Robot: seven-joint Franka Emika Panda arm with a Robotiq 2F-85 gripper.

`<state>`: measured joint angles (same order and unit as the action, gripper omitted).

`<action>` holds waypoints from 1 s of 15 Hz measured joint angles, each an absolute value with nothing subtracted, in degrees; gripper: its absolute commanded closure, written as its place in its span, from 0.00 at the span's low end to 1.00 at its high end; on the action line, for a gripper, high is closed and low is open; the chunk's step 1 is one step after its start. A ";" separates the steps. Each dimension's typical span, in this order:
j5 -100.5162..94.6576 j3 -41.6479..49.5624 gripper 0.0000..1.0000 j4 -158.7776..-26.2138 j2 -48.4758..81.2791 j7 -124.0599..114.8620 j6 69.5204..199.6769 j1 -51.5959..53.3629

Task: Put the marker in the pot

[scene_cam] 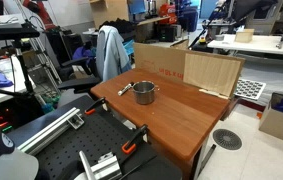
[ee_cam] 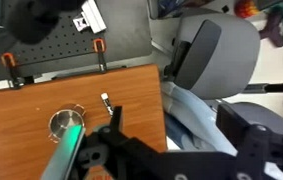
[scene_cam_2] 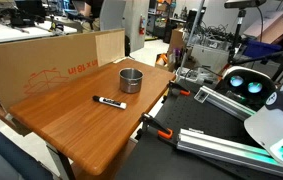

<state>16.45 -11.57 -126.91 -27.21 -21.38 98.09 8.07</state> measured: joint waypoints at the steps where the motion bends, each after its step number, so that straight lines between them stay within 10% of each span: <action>1: 16.45 -11.56 0.00 -126.85 -27.21 -21.38 98.11 8.07; 15: 13.74 -11.38 0.00 -128.38 -25.59 -18.81 98.54 6.51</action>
